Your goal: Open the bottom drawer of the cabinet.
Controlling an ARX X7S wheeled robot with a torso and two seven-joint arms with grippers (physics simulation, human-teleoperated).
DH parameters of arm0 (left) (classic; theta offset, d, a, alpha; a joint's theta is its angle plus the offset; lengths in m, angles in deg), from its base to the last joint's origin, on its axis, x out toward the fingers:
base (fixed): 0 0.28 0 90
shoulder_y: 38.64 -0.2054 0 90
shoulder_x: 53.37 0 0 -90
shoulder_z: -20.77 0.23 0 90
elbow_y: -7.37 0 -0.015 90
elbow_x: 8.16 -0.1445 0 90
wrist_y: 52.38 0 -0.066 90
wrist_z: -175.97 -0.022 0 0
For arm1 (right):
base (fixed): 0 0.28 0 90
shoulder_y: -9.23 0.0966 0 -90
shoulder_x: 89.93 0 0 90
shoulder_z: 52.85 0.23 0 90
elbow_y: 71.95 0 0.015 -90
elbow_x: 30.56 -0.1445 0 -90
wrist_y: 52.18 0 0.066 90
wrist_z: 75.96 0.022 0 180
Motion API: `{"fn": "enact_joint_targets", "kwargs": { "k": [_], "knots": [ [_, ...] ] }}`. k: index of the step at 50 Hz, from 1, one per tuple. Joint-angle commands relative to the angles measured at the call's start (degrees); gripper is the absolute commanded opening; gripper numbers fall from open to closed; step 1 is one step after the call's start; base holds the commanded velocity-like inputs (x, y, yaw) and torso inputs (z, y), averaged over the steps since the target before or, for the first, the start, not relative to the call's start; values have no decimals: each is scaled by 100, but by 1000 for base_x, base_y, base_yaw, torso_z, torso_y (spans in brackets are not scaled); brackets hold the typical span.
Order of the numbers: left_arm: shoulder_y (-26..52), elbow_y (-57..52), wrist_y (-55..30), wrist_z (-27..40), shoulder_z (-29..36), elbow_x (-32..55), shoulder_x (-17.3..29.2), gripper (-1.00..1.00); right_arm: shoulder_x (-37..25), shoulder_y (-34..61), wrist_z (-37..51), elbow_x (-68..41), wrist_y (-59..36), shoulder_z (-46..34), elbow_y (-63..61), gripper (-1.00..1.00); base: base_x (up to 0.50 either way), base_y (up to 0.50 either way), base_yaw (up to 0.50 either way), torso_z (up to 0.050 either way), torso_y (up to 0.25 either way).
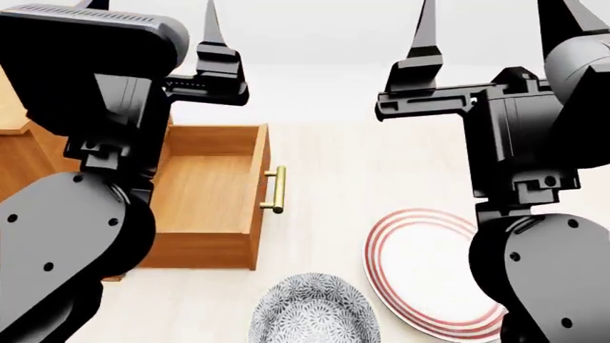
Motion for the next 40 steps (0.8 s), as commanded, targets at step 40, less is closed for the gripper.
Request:
{"fn": "enact_joint_targets", "kwargs": {
  "k": [40],
  "knots": [
    [168, -876, -148, 300, -70, 291, 116, 100, -21, 624, 135, -358, -241, 73, -712, 100, 0, 0, 0, 0, 0]
  ]
}}
